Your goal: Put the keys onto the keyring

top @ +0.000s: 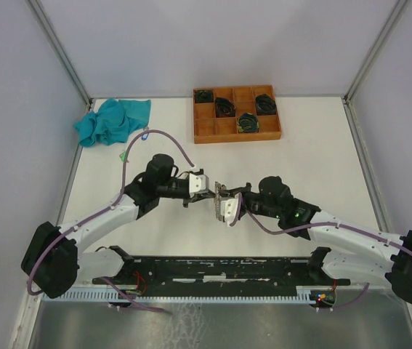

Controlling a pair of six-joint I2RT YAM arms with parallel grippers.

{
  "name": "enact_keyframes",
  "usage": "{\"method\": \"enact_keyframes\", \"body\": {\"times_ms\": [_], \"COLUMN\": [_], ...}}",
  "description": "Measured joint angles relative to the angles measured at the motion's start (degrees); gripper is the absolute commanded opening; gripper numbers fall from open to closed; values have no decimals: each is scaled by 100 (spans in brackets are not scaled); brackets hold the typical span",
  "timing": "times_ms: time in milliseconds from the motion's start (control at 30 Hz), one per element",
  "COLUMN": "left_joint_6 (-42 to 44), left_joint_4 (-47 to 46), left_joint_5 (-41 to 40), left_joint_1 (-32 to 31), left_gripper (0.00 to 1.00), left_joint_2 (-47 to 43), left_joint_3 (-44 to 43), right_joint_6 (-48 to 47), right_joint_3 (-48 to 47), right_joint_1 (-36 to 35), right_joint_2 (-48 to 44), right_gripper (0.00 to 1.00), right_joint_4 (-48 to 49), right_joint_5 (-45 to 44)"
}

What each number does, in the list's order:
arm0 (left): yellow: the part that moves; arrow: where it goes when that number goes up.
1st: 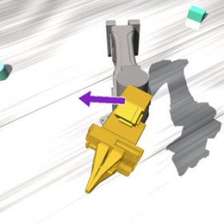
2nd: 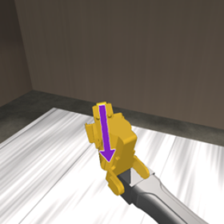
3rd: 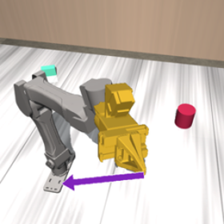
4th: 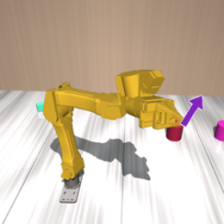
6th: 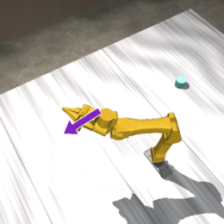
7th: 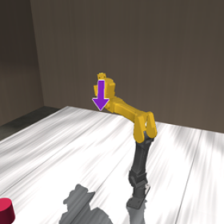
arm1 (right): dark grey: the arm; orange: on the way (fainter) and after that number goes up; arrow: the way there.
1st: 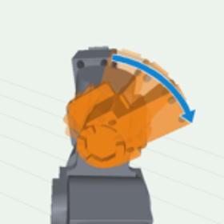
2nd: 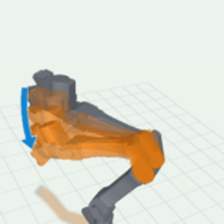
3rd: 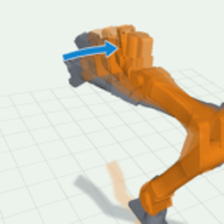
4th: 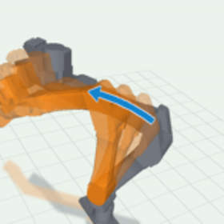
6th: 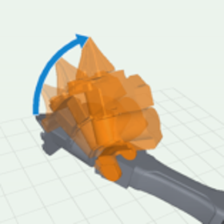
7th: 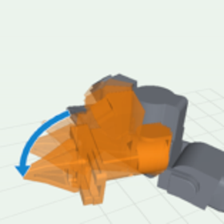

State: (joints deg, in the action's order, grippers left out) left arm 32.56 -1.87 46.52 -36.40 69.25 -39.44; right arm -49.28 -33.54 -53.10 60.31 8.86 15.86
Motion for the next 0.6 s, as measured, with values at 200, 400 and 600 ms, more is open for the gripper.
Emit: {"method": "enact_keyframes", "body": {"times_ms": [200,400,600], "left_joint_6": [-361,-1421,-2481], "left_joint_4": [-444,-739,-1259], "left_joint_5": [-629,-1766,-2935], "left_joint_1": [-4,-48,-494], "left_gripper": [4,4,4], "left_joint_2": [-444,-599,-535], "left_joint_3": [350,428,798], "right_joint_6": [603,1521,2166], "right_joint_3": [155,151,0], "right_joint_1": [243,297,297], "right_joint_2": [-28,-131,-138], "right_gripper": [1,0,0], "right_joint_4": [35,-210,-789], "right_joint_5": [-85,-551,-1005]}}
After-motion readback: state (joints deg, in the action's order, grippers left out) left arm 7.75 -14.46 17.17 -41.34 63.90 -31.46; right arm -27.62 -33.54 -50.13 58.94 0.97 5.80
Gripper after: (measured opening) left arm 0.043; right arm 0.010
